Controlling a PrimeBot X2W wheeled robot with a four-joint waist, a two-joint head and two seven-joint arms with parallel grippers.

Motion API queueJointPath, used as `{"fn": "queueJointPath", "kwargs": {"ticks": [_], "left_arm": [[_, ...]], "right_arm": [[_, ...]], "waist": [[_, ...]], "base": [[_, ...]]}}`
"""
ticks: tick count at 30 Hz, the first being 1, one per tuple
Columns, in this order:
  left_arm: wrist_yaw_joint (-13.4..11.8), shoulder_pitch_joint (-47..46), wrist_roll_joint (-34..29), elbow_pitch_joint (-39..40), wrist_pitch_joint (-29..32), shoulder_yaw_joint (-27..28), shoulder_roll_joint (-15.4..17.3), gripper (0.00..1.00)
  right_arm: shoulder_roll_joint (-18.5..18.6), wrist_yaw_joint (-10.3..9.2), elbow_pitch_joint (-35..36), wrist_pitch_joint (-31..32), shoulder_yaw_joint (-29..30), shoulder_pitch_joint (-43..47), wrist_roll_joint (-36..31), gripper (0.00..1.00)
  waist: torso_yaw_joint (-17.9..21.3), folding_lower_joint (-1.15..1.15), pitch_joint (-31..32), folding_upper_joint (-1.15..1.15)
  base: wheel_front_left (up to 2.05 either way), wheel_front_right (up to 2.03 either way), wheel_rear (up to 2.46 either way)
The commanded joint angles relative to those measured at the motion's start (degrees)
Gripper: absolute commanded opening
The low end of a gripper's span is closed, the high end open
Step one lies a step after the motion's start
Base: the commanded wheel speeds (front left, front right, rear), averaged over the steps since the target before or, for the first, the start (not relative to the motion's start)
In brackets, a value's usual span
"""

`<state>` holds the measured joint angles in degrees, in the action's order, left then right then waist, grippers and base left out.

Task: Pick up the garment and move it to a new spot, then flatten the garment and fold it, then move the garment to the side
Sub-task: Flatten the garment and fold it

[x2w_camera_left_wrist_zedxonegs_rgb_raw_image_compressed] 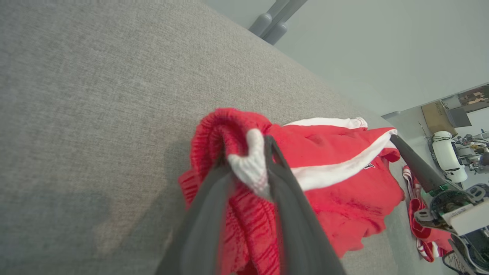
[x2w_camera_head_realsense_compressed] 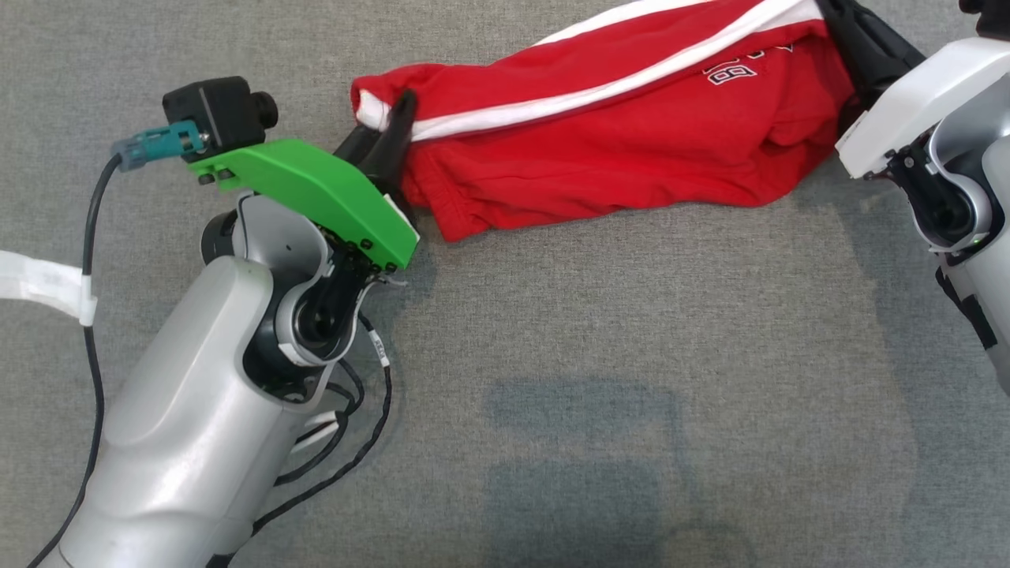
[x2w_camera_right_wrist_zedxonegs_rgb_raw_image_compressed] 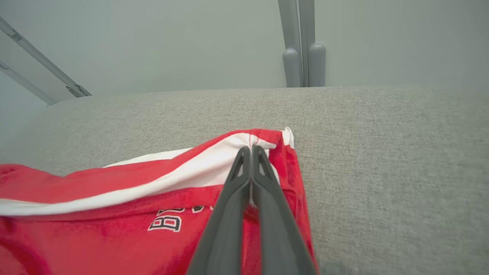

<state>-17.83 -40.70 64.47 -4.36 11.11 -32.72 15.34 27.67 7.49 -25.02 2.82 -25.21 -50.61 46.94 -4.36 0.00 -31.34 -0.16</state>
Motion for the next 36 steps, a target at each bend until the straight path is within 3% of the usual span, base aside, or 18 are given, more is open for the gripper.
{"fn": "queueJointPath", "kwargs": {"ticks": [1,3,4,5,12,17,23,28,36], "left_arm": [[0.3,-1.5,-0.22,-0.66,0.27,-0.06,-0.35,1.0],[0.27,-1.89,-0.45,-1.09,0.15,-0.24,-0.68,1.0],[0.1,-2.19,-0.71,-1.25,-0.18,-0.21,-0.69,1.0],[0.03,-2.36,-0.83,-1.42,-0.49,-0.12,-0.79,1.0],[-0.02,-1.12,-3.66,-0.92,-2.58,-1.28,0.75,1.0],[0.17,0.3,-12.35,1.51,-11.04,-2.38,4.79,1.0],[-2.78,6.03,-21.18,5.65,-20.61,-3.7,9.26,1.0],[-4.77,10.65,-25.6,9.22,-24.38,-4.52,11.09,1.0],[-1.84,13.66,-29.01,8.96,-26.0,-5.75,10.81,1.0]], "right_arm": [[0.06,0.0,-1.36,-0.35,-0.44,-1.25,-0.56,0.0],[0.1,0.0,-2.68,-1.14,-0.51,-2.39,-1.49,0.01],[-0.19,0.0,-3.28,-1.91,-0.37,-2.94,-1.96,0.43],[-0.59,0.0,-3.89,-2.26,-0.5,-3.08,-2.23,1.0],[-1.11,0.0,-6.26,-5.32,-0.47,-3.52,-3.52,1.0],[-0.94,0.0,-6.87,-8.03,1.23,-0.89,-3.97,1.0],[-0.75,0.0,-5.33,-3.56,-0.24,4.24,-2.57,1.0],[0.18,0.0,-5.02,-0.86,-0.33,5.65,-3.05,1.0],[-0.45,0.0,-9.87,4.96,1.92,5.18,-3.72,1.0]], "waist": [[-0.03,0.0,0.05,0.16],[0.01,0.0,0.17,0.16],[0.06,0.0,0.23,0.16],[0.1,0.0,0.31,0.16],[0.44,0.0,1.45,0.16],[0.98,0.0,2.97,0.16],[0.95,0.0,4.56,0.16],[-0.66,0.0,4.22,0.16],[-4.82,0.0,4.15,0.16]], "base": [[0.0,0.0,0.0],[0.0,0.0,0.0],[0.0,0.0,0.0],[0.0,0.0,0.0],[0.0,0.0,0.0],[0.0,0.0,0.0],[0.0,0.0,0.0],[0.0,0.0,0.0],[0.0,0.0,0.0]]}}
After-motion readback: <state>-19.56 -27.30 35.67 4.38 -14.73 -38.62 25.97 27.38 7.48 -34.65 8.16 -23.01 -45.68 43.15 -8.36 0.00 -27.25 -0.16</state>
